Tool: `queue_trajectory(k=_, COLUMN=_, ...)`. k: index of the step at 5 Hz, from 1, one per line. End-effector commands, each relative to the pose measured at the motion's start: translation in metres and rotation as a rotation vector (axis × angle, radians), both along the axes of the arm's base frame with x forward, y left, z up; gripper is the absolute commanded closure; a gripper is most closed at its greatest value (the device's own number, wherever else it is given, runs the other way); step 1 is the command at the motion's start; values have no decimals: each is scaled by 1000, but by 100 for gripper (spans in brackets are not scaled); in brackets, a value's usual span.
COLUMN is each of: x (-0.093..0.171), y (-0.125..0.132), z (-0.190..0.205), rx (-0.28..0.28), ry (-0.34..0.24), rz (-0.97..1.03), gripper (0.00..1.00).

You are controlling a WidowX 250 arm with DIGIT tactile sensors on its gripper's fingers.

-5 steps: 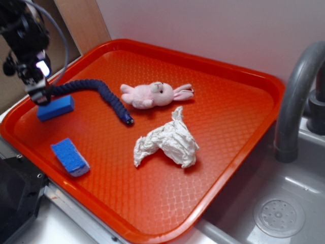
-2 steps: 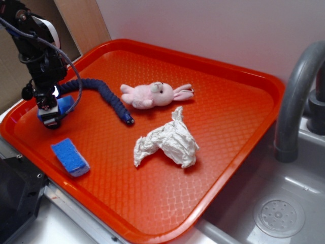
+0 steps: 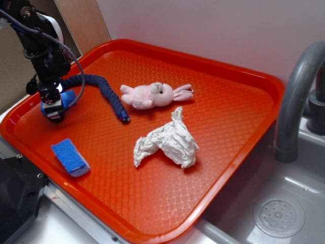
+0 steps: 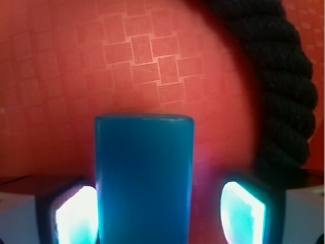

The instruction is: Grab the blue block.

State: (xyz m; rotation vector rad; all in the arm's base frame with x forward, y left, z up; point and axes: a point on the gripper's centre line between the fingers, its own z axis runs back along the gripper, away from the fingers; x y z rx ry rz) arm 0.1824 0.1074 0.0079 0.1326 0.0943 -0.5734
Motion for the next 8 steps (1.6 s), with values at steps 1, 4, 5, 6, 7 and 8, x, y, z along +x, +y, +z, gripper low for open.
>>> queue_trajectory(k=1, x=-5, y=-8, z=-7, rx=-21, ry=19, rz=-30, gripper=100)
queue_trajectory(k=4, x=8, y=-46, z=99, rx=168, ry=-168, rz=448, gripper=100)
queue_trajectory(k=5, x=14, y=-76, z=139, rx=170, ry=-194, rz=567, gripper=100)
queue_trajectory(k=6, x=17, y=-106, z=175, rx=52, ry=-186, rz=635, gripper=100)
queue_trajectory(k=7, x=14, y=-127, z=201, rx=-56, ry=-212, rz=660, gripper=100)
queue_trajectory(k=8, x=13, y=-131, z=206, rx=-71, ry=-221, rz=614, gripper=100)
